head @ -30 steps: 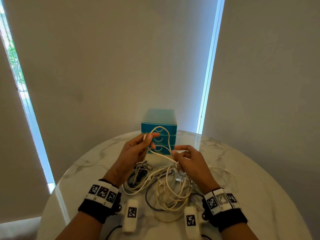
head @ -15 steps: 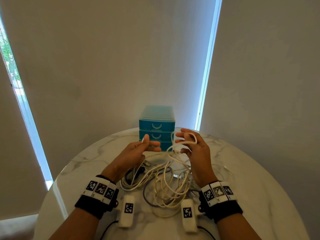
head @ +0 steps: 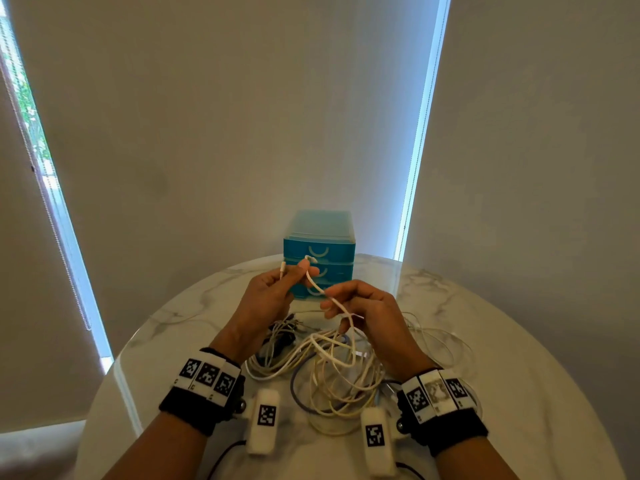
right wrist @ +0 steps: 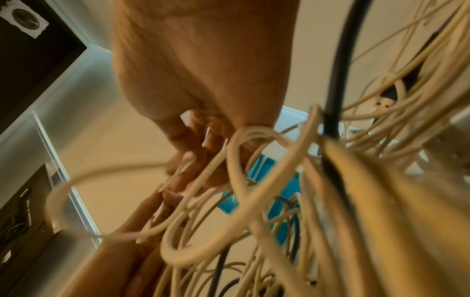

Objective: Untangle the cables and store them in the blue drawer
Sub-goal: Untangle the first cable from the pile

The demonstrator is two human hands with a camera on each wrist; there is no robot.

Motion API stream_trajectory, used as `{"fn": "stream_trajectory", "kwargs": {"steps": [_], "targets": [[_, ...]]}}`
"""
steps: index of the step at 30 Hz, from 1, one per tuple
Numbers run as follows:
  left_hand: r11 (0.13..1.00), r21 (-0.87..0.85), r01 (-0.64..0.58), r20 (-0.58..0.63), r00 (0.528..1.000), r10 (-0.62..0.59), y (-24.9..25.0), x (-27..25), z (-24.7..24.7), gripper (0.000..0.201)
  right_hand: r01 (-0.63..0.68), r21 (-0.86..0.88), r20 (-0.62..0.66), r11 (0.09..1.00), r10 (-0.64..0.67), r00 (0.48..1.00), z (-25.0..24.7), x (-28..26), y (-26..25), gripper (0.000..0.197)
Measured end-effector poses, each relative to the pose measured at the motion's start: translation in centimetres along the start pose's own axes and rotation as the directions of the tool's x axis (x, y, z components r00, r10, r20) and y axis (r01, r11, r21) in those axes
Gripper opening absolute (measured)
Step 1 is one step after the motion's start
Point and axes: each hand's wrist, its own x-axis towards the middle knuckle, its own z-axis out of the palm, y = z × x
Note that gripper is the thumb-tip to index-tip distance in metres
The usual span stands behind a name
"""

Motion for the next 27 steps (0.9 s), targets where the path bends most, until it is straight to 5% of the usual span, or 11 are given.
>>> {"fn": "stream_trajectory", "kwargs": {"steps": [3, 7, 11, 16, 19, 23, 27], "targets": [[0.996, 0.043, -0.077, 0.087, 0.994, 0.073, 0.0, 0.0, -0.2, 0.035, -0.067, 0.121, -0.132, 0.990, 0.083, 0.988, -0.1, 0.3, -0.1, 0.025], [0.969, 0.191, -0.158, 0.237, 0.965, 0.111, 0.1, -0.5, 0.4, 0.033, -0.171, 0.158, -0.132, 0.972, 0.193, 0.972, 0.1, 0.5, -0.4, 0.045], [0.897, 0.369, -0.241, 0.428, 0.902, 0.066, -0.3, -0.5, 0.7, 0.038, -0.022, 0.155, -0.198, 0.988, 0.053, 0.979, -0.2, 0.2, -0.3, 0.036], [0.895, 0.413, -0.167, 0.278, 0.959, 0.051, -0.5, -0.3, 0.9, 0.033, 0.039, 0.278, -0.230, 0.960, 0.028, 0.973, -0.7, 0.7, -0.4, 0.032], [0.977, 0.214, -0.002, 0.107, 0.994, -0.021, -0.2, 0.1, 1.0, 0.053, -0.029, 0.260, -0.115, 0.965, 0.060, 0.991, -0.2, 0.7, -0.1, 0.033], [0.972, -0.196, 0.133, 0.157, 0.982, -0.103, 0.2, 0.7, 1.5, 0.062, -0.090, 0.071, 0.056, 0.993, 0.086, 0.995, 1.4, 0.3, 0.2, 0.033], [0.995, -0.068, 0.072, 0.206, 0.977, -0.057, -0.1, 0.2, 1.8, 0.061, -0.089, -0.040, 0.094, 0.995, 0.093, 0.991, 2.0, 0.1, 0.1, 0.031]]}}
